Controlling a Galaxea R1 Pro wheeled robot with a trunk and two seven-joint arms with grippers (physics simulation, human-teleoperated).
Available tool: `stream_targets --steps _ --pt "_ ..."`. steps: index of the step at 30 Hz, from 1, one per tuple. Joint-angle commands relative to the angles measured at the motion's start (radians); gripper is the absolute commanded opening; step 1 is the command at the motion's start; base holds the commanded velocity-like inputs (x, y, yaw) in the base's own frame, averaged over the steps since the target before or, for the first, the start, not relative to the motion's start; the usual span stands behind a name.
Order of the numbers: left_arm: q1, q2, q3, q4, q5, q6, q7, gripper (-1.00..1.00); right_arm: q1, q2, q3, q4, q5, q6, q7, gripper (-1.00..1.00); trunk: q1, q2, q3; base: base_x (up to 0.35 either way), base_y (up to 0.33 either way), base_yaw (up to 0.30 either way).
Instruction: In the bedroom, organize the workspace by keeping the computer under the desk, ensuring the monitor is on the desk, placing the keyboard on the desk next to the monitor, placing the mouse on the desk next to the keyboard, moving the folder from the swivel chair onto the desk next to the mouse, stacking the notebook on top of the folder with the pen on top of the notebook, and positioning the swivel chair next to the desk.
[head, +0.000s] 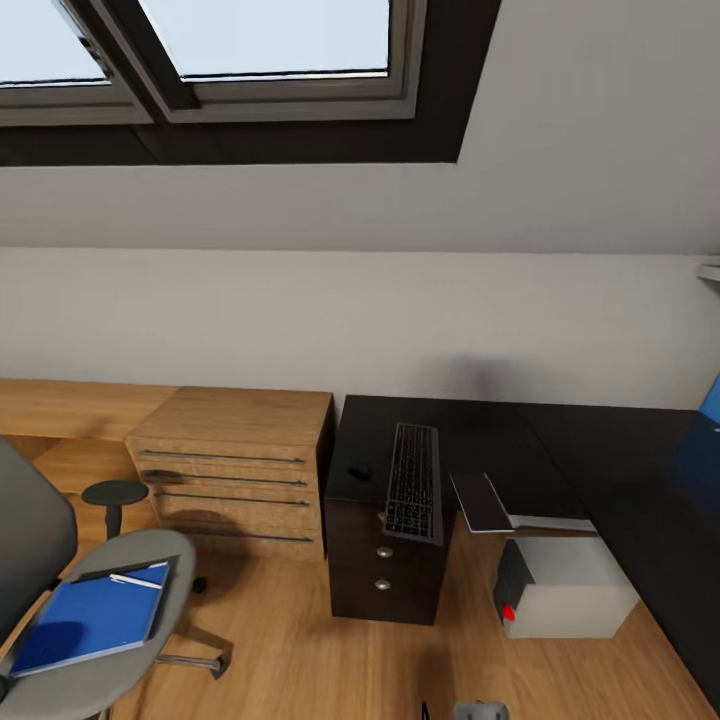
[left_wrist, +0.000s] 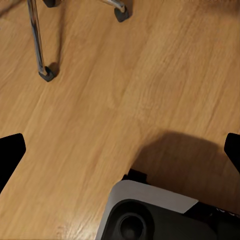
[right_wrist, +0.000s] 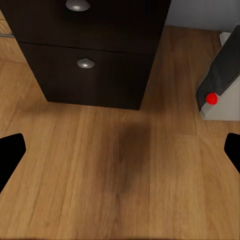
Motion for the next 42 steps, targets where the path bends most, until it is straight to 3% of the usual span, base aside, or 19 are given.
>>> stream_targets --steps 1,21,42 --pt "-0.001 -0.001 0.003 0.0 0.007 -0.004 -0.002 1.0 -0.001 0.0 0.008 0.001 0.002 -0.001 -0.01 1.0 0.0 -0.001 -0.001 0.019 0.0 0.0" --pt "-0.001 0.0 0.004 -0.009 0.01 -0.004 -0.002 1.0 -0.001 0.0 0.008 0.001 0.001 0.0 -0.01 1.0 0.0 -0.001 -0.003 0.086 0.024 -0.115" --pt "-0.001 -0.014 0.001 -0.008 0.009 0.0 0.004 1.0 -0.001 0.0 0.008 0.001 0.001 -0.001 -0.01 1.0 0.081 -0.148 -0.069 0.002 0.001 -0.016"
